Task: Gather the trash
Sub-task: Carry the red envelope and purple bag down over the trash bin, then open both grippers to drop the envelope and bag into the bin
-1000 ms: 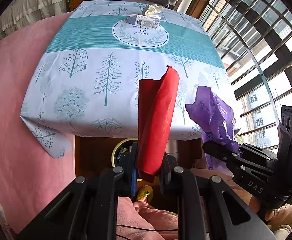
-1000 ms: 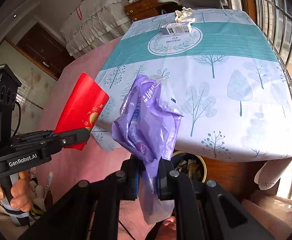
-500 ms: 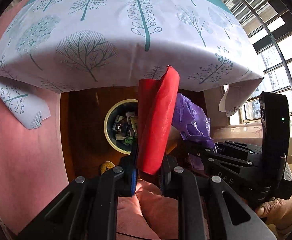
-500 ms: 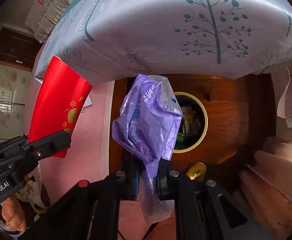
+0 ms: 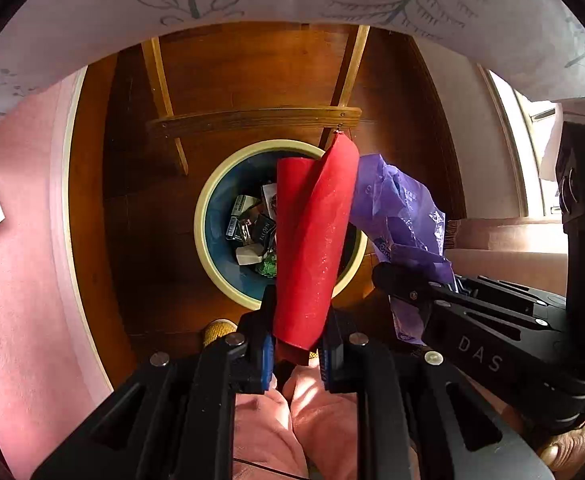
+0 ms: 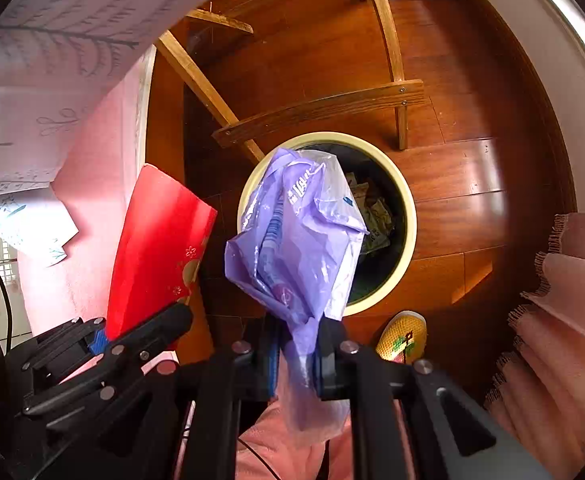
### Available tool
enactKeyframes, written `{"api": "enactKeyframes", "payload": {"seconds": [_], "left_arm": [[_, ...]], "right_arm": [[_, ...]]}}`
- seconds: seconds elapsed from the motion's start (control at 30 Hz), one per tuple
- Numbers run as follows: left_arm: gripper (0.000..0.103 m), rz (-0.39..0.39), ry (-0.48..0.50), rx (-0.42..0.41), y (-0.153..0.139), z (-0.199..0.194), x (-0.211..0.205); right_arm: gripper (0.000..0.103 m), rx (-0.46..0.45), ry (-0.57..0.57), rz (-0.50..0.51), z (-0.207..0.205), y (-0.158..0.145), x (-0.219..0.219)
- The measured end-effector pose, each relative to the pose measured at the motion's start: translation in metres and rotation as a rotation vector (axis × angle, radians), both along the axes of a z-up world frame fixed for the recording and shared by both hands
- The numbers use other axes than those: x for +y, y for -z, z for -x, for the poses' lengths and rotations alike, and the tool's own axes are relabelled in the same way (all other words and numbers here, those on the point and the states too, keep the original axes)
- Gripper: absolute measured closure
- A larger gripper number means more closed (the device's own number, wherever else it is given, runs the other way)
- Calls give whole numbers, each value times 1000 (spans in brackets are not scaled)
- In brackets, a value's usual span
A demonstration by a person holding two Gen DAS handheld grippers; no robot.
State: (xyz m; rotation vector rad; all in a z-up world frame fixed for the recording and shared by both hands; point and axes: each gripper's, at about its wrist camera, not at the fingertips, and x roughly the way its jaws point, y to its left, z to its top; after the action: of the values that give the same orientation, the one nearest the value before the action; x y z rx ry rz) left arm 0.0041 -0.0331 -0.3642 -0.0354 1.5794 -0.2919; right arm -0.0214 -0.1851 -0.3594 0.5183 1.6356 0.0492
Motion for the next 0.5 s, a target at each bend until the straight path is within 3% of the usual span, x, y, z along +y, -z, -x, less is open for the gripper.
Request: {"api": "enactKeyframes", "payload": {"seconds": [0.33, 0.5], "left_arm": [[82, 10, 3, 55, 75, -23, 5], [68, -7, 11, 42, 88, -31, 7]], "right_arm": [[89, 43, 21, 10, -6, 66, 0], [86, 70, 41, 21, -13, 88, -1]]}}
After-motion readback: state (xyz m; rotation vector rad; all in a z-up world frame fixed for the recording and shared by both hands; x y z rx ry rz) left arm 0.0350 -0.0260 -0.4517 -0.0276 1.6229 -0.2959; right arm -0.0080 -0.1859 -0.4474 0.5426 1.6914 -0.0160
